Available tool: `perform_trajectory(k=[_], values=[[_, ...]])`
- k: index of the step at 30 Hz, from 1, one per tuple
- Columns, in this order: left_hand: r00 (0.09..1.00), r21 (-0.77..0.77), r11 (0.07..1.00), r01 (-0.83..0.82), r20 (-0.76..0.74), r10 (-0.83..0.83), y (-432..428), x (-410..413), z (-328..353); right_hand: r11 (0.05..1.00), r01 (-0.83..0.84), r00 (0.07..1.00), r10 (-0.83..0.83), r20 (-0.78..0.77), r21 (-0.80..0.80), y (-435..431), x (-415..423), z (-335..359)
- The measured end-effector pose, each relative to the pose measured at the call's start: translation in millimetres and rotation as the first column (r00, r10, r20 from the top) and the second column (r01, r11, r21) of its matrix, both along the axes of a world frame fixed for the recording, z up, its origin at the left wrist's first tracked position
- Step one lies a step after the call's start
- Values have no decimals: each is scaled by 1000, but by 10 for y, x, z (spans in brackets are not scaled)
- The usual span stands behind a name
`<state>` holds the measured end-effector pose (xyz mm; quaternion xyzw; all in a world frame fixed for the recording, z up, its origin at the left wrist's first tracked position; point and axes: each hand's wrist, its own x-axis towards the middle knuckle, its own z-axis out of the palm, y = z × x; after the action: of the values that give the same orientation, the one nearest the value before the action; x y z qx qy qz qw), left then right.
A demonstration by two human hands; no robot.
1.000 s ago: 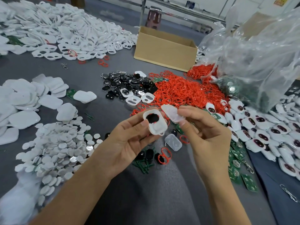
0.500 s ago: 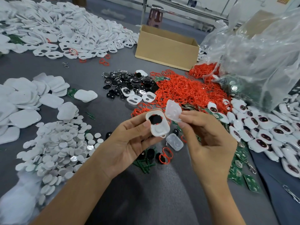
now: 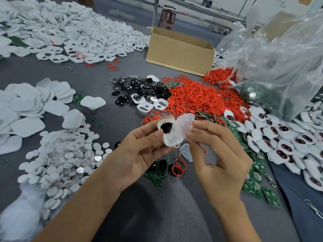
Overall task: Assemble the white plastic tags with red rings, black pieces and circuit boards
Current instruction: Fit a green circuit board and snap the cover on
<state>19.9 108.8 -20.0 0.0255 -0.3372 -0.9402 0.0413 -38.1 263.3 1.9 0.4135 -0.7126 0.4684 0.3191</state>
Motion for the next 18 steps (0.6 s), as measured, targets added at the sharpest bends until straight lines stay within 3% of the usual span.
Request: perform_trajectory(k=[11,18], values=[[1000,10,1000,4,-19,-4,2,5,7,997,-63,998,62,-16,-37,-24,38,13],[1000,-5,1000,17,-23,-17,-9,14,-6,967,-184,943,224,247,-175,-37,21,2]])
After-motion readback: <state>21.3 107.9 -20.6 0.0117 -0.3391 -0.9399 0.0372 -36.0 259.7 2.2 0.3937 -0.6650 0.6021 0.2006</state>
